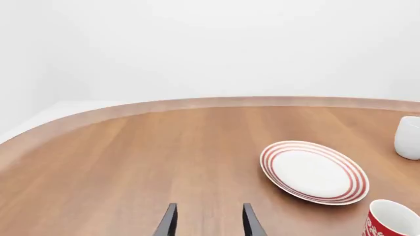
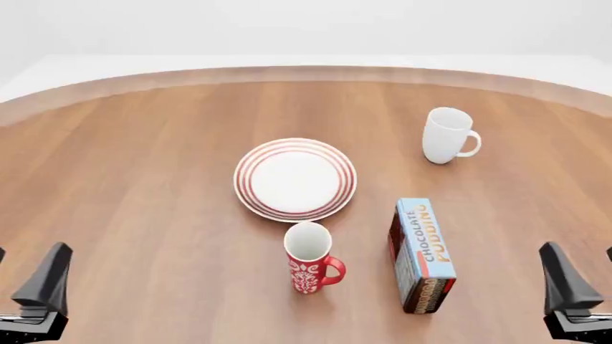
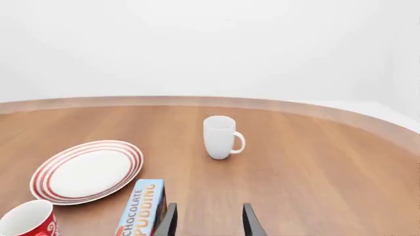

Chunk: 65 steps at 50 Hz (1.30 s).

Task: Pick up the red mug and put it on the plate

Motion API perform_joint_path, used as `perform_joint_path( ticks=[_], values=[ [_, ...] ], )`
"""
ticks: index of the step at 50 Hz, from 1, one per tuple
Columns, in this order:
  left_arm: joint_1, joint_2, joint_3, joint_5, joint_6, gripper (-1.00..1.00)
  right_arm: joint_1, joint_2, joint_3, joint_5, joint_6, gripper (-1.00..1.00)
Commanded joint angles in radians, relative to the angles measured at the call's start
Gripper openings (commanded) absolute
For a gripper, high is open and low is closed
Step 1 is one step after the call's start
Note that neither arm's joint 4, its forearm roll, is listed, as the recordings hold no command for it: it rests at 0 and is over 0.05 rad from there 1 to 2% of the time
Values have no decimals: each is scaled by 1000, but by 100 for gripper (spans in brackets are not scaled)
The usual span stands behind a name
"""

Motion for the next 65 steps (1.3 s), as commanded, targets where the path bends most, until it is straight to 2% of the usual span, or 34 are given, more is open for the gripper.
perform_joint_path(
  ticks=[1,7,13,15,16,18,20,24,27,29,36,38,40,42,45,48,50,51,52,65],
  values=[
    [0,0,0,0,0,100,-4,38,-5,-22,0,100],
    [0,0,0,0,0,100,6,62,-3,-36,-16,100],
    [0,0,0,0,0,100,9,55,-14,-25,-8,100],
    [0,0,0,0,0,100,17,44,-29,-7,-33,100],
    [0,0,0,0,0,100,16,44,-34,-4,-27,100],
    [0,0,0,0,0,100,-7,33,-50,10,34,100],
    [0,0,0,0,0,100,7,47,-63,15,9,100],
    [0,0,0,0,0,100,23,87,-106,18,11,100],
    [0,0,0,0,0,100,48,107,-142,33,21,100],
    [0,0,0,0,0,100,74,160,-174,31,-15,100],
    [0,0,0,0,0,100,128,225,-255,54,-21,100],
    [0,0,0,0,0,100,153,246,-286,64,-27,100],
    [0,0,0,0,0,100,184,287,-314,68,-57,100],
    [0,0,0,0,0,100,193,304,-341,76,-55,100],
    [0,0,0,0,0,100,267,377,-445,134,-88,100],
    [0,0,0,0,0,100,310,423,-480,164,-119,100],
    [0,0,0,0,0,100,322,434,-504,182,-109,100],
    [0,0,0,0,0,100,425,558,-655,303,-128,100],
    [0,0,0,0,0,100,432,571,-672,313,-129,100],
    [0,0,0,0,0,100,494,665,-748,346,-125,100]
  ],
)
